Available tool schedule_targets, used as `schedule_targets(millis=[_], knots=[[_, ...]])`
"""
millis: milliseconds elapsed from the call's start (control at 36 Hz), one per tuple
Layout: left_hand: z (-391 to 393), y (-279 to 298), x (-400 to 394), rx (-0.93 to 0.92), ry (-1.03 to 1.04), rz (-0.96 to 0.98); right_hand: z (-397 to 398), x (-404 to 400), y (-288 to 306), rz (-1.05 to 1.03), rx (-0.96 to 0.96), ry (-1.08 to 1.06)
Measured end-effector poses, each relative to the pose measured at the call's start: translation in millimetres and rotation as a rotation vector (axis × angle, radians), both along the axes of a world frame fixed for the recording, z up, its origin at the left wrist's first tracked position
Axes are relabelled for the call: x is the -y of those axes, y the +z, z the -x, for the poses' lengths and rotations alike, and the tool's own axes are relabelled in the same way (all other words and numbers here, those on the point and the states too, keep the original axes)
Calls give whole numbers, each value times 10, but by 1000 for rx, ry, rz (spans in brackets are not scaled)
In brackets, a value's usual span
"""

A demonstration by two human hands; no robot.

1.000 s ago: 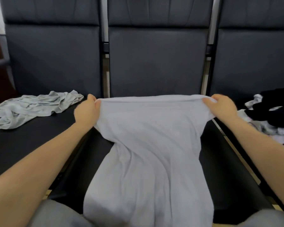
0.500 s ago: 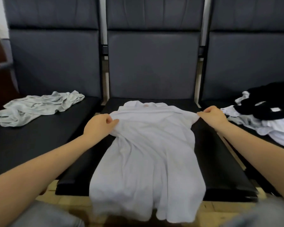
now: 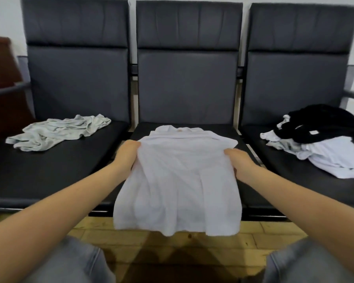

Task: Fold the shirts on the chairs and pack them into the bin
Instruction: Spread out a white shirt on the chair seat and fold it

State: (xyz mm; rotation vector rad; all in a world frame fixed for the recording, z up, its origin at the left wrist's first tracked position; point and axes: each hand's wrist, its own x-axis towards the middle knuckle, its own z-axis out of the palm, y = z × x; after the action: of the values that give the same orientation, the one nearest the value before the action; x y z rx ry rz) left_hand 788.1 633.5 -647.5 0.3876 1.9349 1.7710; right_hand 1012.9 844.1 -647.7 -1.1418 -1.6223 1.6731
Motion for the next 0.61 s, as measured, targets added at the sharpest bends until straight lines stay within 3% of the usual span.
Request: schedule_targets(millis=[139, 194, 306, 389, 500, 611], knots=[[207, 256, 189, 103, 300, -168, -51, -280, 203, -1, -53, -202], [391, 235, 266, 93, 325, -139, -125, -300, 312, 31, -113, -290], [413, 211, 384, -252, 268, 236, -99, -271, 328, -130, -12, -181], [376, 48, 401, -464, 195, 365, -36, -134, 211, -148, 103, -81], [326, -53, 403, -494, 78, 487, -5, 28, -10, 74, 91, 105], [223, -38, 488, -383, -22, 659, -112, 38, -80, 5, 207, 225]])
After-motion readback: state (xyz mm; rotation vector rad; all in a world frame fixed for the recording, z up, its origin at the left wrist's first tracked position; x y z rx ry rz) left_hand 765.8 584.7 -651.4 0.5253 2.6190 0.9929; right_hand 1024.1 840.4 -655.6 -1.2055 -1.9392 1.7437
